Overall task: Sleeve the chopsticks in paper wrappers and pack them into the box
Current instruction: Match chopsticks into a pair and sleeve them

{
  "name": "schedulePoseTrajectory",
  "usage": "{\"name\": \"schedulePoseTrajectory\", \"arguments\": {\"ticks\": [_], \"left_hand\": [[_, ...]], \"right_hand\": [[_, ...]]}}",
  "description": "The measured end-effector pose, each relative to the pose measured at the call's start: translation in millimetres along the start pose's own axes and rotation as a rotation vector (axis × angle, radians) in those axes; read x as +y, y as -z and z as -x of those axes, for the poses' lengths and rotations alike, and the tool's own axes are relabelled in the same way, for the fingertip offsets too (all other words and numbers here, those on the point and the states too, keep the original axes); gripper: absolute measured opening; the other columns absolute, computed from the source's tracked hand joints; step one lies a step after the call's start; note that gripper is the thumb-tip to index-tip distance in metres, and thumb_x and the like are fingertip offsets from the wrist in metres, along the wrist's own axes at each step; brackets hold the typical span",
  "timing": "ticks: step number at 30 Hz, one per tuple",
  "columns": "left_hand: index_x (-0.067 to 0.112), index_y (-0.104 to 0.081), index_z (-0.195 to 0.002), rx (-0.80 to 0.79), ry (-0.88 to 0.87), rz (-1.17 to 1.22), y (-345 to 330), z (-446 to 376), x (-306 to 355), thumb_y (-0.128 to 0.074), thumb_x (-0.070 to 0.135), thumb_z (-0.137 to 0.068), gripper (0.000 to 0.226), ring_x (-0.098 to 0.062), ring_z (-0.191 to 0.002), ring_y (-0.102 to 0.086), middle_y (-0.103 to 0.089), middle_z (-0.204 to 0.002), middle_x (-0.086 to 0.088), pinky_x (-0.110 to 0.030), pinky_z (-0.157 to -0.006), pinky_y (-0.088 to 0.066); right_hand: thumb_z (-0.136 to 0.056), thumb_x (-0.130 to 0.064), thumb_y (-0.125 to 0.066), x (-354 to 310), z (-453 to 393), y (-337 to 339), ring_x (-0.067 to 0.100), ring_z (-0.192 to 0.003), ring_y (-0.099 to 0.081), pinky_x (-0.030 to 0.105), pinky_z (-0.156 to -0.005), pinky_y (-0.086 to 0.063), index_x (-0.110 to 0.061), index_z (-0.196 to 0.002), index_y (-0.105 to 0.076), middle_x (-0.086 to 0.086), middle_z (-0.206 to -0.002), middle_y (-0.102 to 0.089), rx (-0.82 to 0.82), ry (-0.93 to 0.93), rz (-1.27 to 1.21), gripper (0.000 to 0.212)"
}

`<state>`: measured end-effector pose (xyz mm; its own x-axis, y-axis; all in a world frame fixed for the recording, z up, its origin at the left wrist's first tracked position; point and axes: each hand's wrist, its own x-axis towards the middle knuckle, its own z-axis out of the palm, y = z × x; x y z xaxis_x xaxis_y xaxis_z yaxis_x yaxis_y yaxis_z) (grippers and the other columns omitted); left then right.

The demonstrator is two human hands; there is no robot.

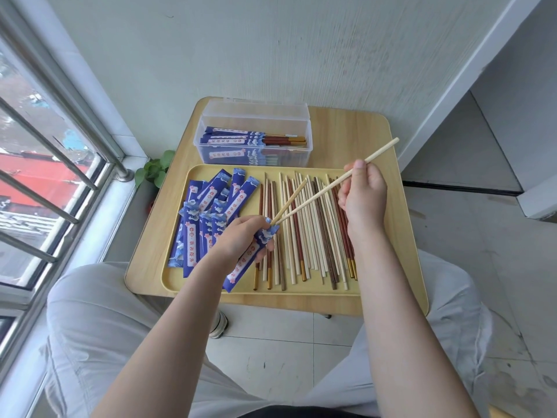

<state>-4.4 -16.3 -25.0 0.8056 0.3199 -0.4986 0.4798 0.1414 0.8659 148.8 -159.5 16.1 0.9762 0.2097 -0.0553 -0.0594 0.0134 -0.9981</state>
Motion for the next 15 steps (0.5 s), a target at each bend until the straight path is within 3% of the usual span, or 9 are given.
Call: {"name": "schedulePoseTrajectory", "arguments": {"ticks": [5,11,15], "left_hand": [[0.0,-0.056,-0.083,-0.02,0.0,-0.064,-1.0,3.2,2.8,-0.042,0.017,-0.099,0.027,-0.019,-0.045,-0.046,-0.062,-0.06,-0.009,-0.031,-0.06,-0.046],[0.005,-0.058,-0.084,-0.006,0.0,-0.1,-3.0,2.8,5.4,-0.043,0.019,-0.099,0.025,-0.019,-0.047,-0.046,-0.064,-0.067,-0.012,-0.031,-0.061,-0.046],[0.001,-0.061,-0.089,-0.052,-0.035,-0.03,-4.0,1.8,8.1,-0.042,0.018,-0.101,0.028,-0.019,-0.046,-0.045,-0.062,-0.07,-0.015,-0.029,-0.054,-0.044]], "right_hand": [[-0.108,-0.027,-0.04,3.3,-3.2,-0.1,0.013,-0.05,-0.038,0.023,-0.047,-0.034,-0.015,-0.084,-0.057,0.001,-0.059,-0.041,-0.008,0.027,0.062,0.032],[-0.108,-0.023,-0.04,3.4,-0.8,-2.5,0.01,-0.049,-0.039,0.018,-0.045,-0.035,-0.01,-0.088,-0.057,0.002,-0.061,-0.042,-0.054,0.01,0.083,0.03],[-0.107,-0.023,-0.042,9.9,4.5,-7.7,0.009,-0.047,-0.045,0.02,-0.044,-0.039,-0.01,-0.089,-0.061,0.0,-0.064,-0.05,-0.17,-0.062,0.184,0.029]]}}
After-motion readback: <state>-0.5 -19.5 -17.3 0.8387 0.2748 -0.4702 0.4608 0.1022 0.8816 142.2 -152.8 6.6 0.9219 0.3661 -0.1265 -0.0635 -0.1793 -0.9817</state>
